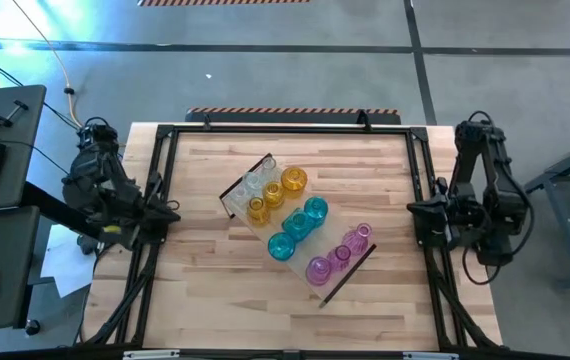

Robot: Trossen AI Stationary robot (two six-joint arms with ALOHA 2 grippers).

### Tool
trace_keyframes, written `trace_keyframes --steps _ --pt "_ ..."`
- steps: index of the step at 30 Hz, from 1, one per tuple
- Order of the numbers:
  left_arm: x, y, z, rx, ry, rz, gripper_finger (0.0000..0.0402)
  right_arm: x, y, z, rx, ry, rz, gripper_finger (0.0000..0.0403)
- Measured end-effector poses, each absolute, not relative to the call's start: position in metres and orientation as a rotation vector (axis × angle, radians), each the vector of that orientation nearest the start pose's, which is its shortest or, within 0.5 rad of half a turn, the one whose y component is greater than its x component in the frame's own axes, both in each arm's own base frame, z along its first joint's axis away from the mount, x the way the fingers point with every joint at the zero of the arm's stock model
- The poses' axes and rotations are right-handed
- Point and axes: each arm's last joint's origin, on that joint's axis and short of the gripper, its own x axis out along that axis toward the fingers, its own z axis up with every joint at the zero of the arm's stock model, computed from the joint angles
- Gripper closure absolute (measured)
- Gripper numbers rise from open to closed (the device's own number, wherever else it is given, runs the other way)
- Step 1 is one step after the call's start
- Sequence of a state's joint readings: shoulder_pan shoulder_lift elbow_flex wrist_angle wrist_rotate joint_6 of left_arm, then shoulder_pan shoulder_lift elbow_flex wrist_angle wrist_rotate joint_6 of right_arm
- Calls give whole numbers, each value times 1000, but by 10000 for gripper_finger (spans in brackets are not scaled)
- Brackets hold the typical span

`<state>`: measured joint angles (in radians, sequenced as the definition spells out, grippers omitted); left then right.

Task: Sort vases onto shelf
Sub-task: Return to Home Position

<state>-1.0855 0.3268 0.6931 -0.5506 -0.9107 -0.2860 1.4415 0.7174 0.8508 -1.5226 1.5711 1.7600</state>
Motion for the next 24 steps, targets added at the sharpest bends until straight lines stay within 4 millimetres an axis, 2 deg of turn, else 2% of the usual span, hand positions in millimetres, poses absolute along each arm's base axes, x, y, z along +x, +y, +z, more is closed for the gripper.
trace_keyframes --steps 5,10,16,19,21,24 --pt "52 -44 320 -78 83 -139 398 36 64 309 351 -20 -106 402" --pt "57 -46 316 -138 119 -140 398 36 63 312 328 -19 -107 402" --pt "78 -67 292 -275 245 -270 398 36 63 312 319 -18 -107 402" --pt "94 -78 281 -266 261 -282 398 36 63 312 322 -18 -107 402" --pt "104 -81 281 -232 243 -313 398 36 64 312 327 -18 -107 402" --pt "121 -79 293 -181 169 -344 398 36 64 312 330 -18 -107 402"
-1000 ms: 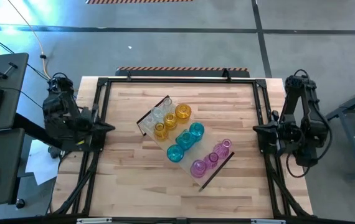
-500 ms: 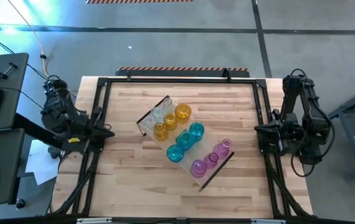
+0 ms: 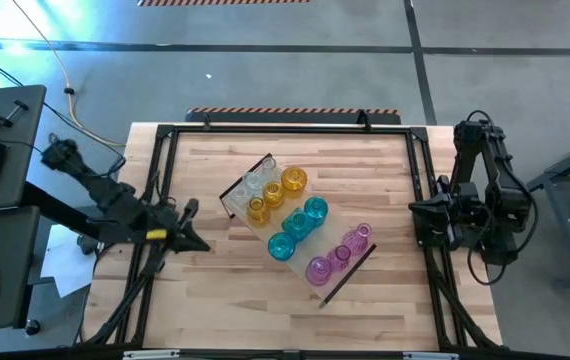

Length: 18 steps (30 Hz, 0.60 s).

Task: Sort vases onto shelf
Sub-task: Return to Home Position

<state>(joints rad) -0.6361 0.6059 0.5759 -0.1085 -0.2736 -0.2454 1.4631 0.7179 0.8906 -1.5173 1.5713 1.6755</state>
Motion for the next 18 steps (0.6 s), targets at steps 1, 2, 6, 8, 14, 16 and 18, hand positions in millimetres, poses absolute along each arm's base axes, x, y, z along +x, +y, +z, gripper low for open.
trace_keyframes --steps 1,2,6,8,14,16,18 --pt "125 -77 296 -154 165 -358 398 36 64 312 331 -18 -107 402" --pt "129 -73 299 -136 163 -366 398 36 64 312 334 -19 -107 402" --pt "139 -53 312 -102 131 -351 398 36 65 312 339 -19 -107 402" --pt "139 -41 313 -93 159 -317 398 36 65 312 339 -18 -103 402" --pt "122 -15 305 -102 271 -181 398 34 67 312 340 -12 -70 402" --pt "113 -12 304 -105 281 -163 398 33 67 312 331 -10 -61 402" --pt "103 -10 305 -116 270 -152 398 33 67 312 317 -9 -54 402"
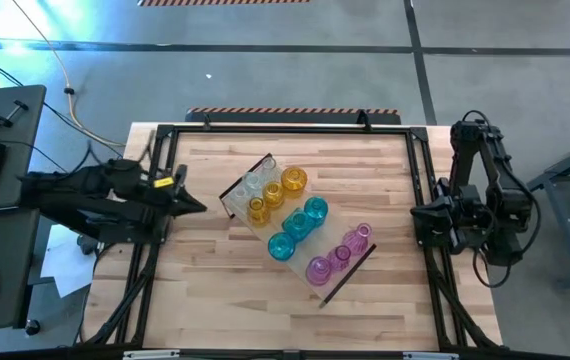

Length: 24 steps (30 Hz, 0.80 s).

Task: Sort vases onto shelf
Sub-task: Return to Home Position

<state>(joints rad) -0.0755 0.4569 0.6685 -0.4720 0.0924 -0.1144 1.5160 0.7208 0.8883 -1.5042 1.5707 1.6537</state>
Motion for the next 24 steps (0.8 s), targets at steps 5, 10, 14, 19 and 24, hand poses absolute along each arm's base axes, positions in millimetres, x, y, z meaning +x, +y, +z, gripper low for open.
trace_keyframes --steps 5,10,14,19,24 --pt "77 -8 307 -144 218 -117 398 32 67 312 279 -7 -51 402" --pt "66 -4 281 -201 197 -16 398 33 69 311 231 -6 -51 402" --pt "65 -3 258 -218 168 5 398 33 70 311 209 -5 -51 402" --pt "67 -2 236 -237 107 47 398 33 71 310 196 -5 -51 402" --pt "72 -2 221 -248 76 47 398 33 69 305 169 -5 -51 402"
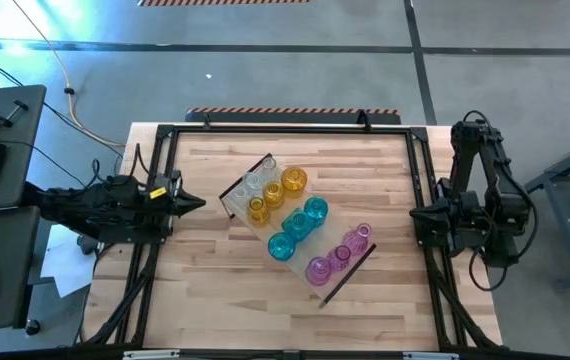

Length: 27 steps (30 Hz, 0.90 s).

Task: Sort vases onto shelf
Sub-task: Return to Home Position

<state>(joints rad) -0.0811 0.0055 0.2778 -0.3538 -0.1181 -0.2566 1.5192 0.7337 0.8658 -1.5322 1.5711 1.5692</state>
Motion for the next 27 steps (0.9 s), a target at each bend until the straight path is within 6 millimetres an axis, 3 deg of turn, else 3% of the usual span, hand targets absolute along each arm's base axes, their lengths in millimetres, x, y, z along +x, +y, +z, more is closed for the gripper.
trace_keyframes --steps 6,10,15,21,24,27 --pt "77 -3 208 -256 111 53 398 32 61 283 190 -5 -52 402" --pt "77 -3 210 -275 95 52 398 32 60 262 276 -3 -48 402" --pt "77 -3 210 -291 92 55 398 29 64 259 354 3 6 402" --pt "77 -3 209 -341 96 63 398 28 75 279 453 1 7 402" --pt "77 -3 209 -347 98 65 398 31 88 302 566 -3 -21 402" --pt "77 -2 209 -345 97 72 398 34 109 338 527 5 -34 402"
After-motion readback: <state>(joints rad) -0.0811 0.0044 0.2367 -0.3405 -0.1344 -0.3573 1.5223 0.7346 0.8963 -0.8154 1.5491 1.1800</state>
